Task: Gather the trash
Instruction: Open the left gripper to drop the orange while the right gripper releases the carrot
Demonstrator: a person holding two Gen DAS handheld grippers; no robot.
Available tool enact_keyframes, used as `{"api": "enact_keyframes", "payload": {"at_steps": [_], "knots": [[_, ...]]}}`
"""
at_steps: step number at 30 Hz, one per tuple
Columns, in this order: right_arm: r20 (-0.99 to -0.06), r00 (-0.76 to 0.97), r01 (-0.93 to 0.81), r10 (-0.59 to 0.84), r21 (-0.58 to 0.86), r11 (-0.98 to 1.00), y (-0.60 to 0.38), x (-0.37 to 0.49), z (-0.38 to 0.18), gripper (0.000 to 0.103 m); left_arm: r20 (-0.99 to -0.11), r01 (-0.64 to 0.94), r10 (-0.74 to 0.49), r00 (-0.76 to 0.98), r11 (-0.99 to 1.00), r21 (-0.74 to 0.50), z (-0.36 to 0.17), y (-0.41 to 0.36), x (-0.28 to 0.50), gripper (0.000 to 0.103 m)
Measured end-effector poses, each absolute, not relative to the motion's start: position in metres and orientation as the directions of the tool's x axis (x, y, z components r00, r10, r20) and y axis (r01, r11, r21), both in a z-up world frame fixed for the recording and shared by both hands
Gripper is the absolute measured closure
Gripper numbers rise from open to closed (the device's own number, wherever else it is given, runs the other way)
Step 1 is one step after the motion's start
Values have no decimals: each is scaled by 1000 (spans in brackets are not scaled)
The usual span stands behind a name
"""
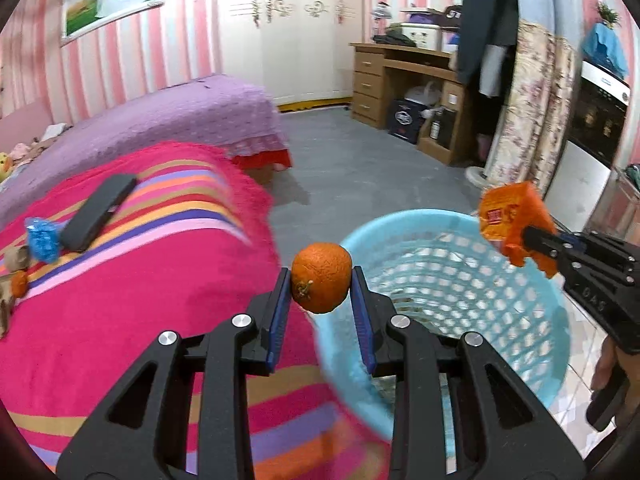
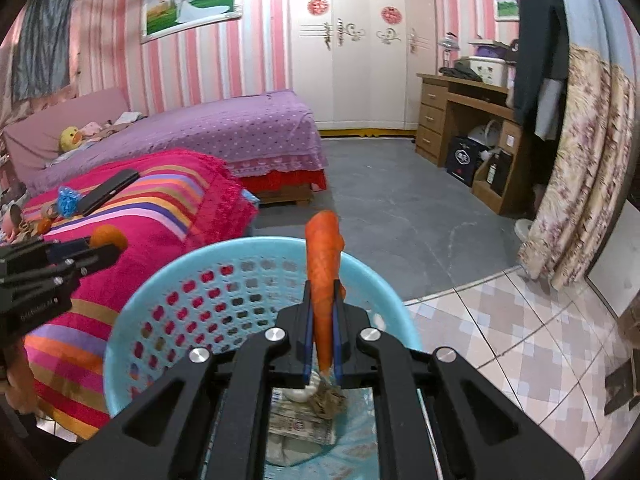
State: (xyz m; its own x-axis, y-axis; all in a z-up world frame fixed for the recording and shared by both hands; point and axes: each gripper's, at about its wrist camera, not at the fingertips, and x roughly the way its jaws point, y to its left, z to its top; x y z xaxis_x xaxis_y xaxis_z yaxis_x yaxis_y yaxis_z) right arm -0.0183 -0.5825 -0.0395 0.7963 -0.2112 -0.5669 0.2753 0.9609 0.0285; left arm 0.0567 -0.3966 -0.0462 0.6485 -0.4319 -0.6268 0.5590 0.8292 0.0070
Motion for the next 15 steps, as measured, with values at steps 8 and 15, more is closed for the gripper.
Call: {"api": "enact_keyframes", "payload": {"at_steps": [8,15], "knots": [[-557,803,286,-211,50,957,-590,-24,-41,96,-659,593,-439,611,805,13,-58,-440,48,74],[-570,798,266,-194,44,963,-588,-18,-47,96,-666,575,-419,618,818,19,-53,-436,65,38]]}}
